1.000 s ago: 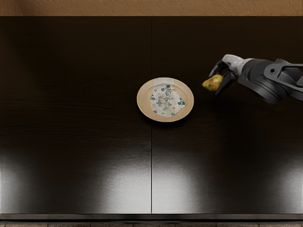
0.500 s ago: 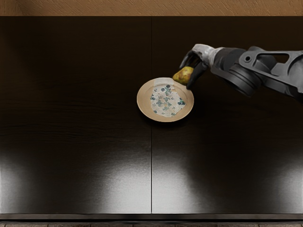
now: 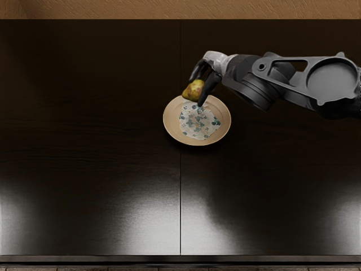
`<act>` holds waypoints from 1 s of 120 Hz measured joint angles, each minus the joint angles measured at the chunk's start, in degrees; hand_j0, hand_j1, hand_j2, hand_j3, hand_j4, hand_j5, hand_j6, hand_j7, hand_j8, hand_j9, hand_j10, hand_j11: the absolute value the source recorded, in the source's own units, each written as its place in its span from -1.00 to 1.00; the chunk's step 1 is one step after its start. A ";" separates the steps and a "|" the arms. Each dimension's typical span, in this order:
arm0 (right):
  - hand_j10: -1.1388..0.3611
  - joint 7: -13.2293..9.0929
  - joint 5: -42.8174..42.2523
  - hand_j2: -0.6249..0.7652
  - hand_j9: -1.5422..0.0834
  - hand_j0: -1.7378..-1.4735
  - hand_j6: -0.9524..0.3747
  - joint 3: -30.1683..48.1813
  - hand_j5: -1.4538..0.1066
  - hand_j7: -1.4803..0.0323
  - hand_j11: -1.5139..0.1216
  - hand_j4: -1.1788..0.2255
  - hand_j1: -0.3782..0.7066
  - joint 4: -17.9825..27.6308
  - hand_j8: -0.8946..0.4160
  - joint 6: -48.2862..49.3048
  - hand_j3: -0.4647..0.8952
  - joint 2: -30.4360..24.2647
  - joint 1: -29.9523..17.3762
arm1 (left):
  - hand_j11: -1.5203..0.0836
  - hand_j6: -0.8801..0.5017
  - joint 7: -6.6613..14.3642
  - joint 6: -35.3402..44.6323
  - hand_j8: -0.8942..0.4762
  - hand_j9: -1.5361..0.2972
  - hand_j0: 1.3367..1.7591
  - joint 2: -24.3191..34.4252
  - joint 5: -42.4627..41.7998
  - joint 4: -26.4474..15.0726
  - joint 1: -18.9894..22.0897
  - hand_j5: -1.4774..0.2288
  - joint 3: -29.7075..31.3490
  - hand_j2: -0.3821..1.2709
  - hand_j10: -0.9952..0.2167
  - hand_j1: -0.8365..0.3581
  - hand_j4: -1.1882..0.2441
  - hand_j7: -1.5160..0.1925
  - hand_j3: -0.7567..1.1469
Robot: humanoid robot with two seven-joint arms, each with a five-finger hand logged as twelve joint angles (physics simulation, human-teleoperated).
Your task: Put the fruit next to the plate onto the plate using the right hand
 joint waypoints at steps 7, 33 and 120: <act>-0.55 0.00 0.00 0.67 -0.49 -0.38 -0.27 -0.03 -0.58 -0.46 -0.53 -0.46 0.21 -0.52 -0.34 0.09 -0.32 0.53 -0.14 | 0.87 0.26 0.01 0.00 0.29 0.66 0.52 0.00 0.00 -0.01 0.00 0.71 0.00 -0.53 0.62 0.96 0.64 0.75 -0.21; 0.01 0.00 0.01 0.25 0.23 -0.39 0.09 -0.30 0.17 0.28 0.19 0.14 -0.40 -2.75 0.02 0.02 -0.32 2.67 -0.33 | 0.87 0.26 0.00 0.00 0.29 0.66 0.52 0.00 0.00 0.01 0.00 0.71 0.00 -0.53 0.62 0.96 0.64 0.76 -0.21; 0.50 0.00 22.75 -0.09 0.88 -0.40 0.42 44.73 0.84 0.94 0.83 0.66 -0.93 19.06 0.35 43.58 -0.32 -9.40 -28.30 | 0.87 0.26 -0.01 0.00 0.29 0.66 0.52 0.00 0.00 -0.01 0.09 0.71 0.00 -0.53 0.62 0.96 0.64 0.76 -0.20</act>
